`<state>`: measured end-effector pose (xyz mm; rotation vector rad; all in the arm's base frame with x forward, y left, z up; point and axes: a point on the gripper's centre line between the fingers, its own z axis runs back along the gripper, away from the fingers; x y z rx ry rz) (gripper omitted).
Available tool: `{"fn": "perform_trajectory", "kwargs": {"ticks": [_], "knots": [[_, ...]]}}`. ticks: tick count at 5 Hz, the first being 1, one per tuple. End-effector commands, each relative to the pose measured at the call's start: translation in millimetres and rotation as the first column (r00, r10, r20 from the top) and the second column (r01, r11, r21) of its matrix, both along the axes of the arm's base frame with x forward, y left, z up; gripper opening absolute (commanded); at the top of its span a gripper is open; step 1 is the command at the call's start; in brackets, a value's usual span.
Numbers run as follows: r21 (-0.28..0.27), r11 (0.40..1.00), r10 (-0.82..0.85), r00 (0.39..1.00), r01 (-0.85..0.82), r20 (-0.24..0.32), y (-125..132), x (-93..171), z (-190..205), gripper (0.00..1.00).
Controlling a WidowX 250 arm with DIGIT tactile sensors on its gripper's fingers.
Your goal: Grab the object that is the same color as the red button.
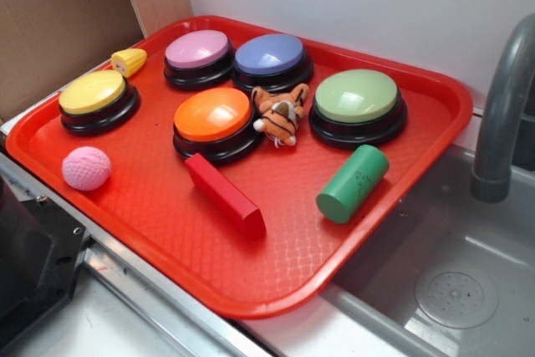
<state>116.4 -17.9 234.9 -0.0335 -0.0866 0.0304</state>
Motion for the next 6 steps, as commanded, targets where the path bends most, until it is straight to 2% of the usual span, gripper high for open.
{"fn": "perform_trajectory", "kwargs": {"ticks": [1,2,3,4,5,6], "knots": [[0.000,1.000,0.000,1.000,0.000,0.000,0,0,0,1.00],[-0.026,0.983,-0.183,0.982,0.184,0.047,-13,9,-7,1.00],[0.038,0.938,-0.345,0.937,0.344,0.057,-31,18,-15,1.00],[0.065,0.824,-0.566,0.819,0.563,0.092,-52,28,-29,1.00],[0.119,0.654,-0.756,0.652,0.747,0.058,-66,30,-44,1.00],[0.145,0.534,-0.845,0.532,0.833,0.061,-77,38,-61,1.00]]}}
